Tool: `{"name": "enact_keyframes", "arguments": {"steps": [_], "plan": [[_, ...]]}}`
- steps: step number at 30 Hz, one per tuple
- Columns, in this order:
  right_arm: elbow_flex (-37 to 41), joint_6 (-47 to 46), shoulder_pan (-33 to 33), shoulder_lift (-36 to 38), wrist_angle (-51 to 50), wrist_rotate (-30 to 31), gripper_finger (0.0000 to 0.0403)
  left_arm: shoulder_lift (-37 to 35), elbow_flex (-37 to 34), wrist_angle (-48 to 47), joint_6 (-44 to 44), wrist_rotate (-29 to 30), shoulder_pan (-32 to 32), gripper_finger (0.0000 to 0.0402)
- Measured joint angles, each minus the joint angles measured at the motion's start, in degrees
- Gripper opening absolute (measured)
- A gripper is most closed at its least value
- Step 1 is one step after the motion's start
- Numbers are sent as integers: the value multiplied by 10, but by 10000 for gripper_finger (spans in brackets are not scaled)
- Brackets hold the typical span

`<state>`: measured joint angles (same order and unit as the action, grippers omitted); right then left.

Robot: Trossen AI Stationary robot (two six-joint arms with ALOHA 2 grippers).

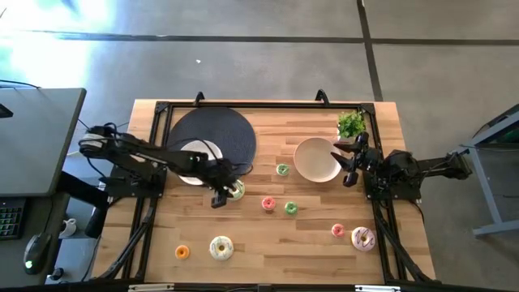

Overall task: Pick & Place donuts
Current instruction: Put the large light blue donut on the left white plate

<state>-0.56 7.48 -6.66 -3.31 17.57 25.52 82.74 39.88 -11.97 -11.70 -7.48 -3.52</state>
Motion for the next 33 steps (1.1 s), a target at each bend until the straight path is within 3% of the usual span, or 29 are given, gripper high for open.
{"name": "enact_keyframes", "arguments": {"steps": [11, 20, 25, 29, 33], "plan": [[0, -16, 0, 0, -11, -3, 140, 51, 0, 19, 36, 76, -49, 166], [0, -19, 0, 0, -11, -2, 140, 31, 3, 3, 39, 74, -47, 15], [0, -43, 0, 0, -11, -2, 140, -44, 55, -101, 57, 103, -48, 25], [0, -46, 0, -2, -16, -2, 140, -120, 97, -242, 101, 186, -47, 29], [0, -56, 0, -7, -25, -10, 140, -200, 111, -358, 83, 268, -47, 30]]}}
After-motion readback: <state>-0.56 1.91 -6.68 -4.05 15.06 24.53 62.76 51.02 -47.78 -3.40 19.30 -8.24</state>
